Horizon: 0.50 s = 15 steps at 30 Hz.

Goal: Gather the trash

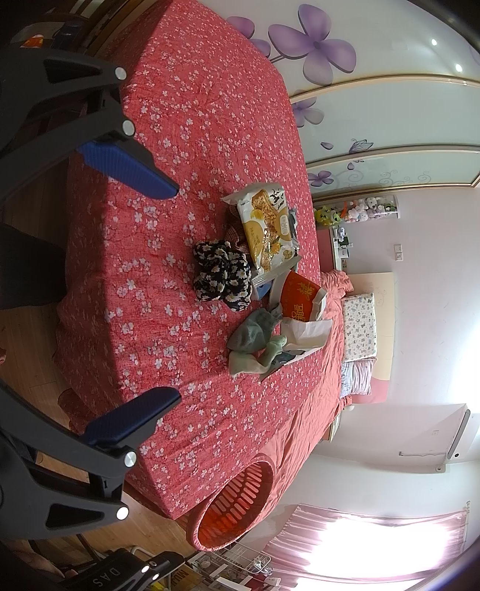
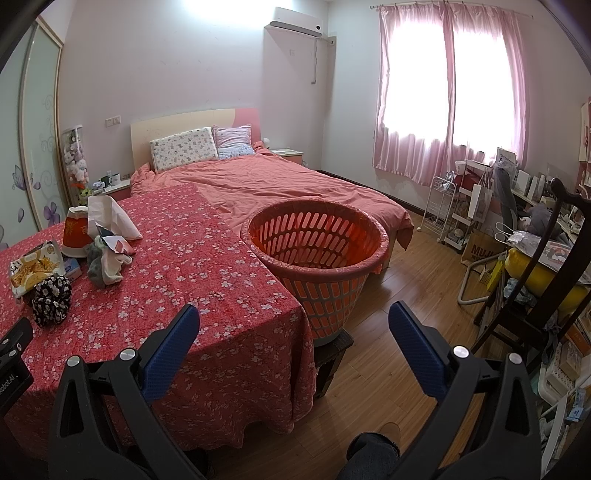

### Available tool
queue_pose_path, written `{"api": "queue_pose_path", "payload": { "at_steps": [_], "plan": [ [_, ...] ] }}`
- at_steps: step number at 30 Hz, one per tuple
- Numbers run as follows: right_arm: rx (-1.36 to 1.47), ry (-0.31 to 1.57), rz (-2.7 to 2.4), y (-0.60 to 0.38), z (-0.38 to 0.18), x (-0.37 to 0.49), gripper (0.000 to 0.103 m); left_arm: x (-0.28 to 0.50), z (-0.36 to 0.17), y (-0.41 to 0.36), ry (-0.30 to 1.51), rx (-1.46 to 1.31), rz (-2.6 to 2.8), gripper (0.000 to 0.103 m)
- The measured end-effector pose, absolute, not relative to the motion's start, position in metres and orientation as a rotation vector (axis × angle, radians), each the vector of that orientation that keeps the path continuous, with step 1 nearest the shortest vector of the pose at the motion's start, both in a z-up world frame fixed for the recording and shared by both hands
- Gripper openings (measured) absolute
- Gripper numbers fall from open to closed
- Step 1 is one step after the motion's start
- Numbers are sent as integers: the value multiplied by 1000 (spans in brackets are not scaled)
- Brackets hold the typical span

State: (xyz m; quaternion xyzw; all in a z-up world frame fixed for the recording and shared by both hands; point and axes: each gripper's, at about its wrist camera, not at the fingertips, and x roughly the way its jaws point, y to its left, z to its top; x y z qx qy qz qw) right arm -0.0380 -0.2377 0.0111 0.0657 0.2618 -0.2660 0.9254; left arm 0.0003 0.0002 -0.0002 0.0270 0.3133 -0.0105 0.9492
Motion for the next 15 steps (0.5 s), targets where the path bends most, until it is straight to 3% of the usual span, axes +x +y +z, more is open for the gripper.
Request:
{"api": "queue_pose_path", "payload": {
  "at_steps": [15],
  "plan": [
    [137,542,-545,-238,10,-37,101,1,1,1,647,52,-18,99]
  ]
}}
